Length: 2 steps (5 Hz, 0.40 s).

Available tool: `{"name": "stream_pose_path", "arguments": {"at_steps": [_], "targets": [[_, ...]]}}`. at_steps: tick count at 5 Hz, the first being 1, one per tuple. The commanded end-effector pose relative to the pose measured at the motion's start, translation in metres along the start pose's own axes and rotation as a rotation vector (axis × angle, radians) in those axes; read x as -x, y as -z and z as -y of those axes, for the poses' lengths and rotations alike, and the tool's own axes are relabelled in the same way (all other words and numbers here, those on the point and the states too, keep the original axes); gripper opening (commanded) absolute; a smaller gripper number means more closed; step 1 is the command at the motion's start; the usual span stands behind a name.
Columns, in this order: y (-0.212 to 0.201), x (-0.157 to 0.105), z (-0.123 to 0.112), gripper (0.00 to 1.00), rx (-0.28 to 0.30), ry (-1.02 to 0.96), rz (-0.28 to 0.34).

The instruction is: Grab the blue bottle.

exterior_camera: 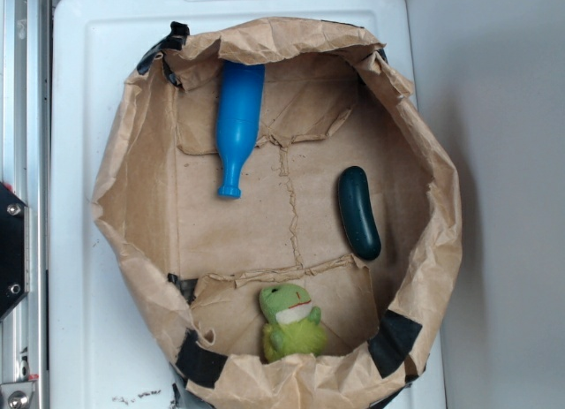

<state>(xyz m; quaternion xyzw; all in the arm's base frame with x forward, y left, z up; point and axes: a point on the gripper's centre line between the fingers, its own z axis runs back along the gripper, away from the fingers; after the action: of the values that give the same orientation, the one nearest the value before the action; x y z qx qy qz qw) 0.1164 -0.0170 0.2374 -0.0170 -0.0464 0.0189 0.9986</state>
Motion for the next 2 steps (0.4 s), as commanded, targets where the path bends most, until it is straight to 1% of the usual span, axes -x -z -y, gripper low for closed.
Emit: {"name": "stream_pose_path", "arguments": {"at_steps": [1, 2], "targets": [[0.000, 0.000, 0.000, 1.00, 0.000, 0.000, 0.000], [0.015, -0.049, -0.001, 1.00, -0.025, -0.130, -0.032]]}}
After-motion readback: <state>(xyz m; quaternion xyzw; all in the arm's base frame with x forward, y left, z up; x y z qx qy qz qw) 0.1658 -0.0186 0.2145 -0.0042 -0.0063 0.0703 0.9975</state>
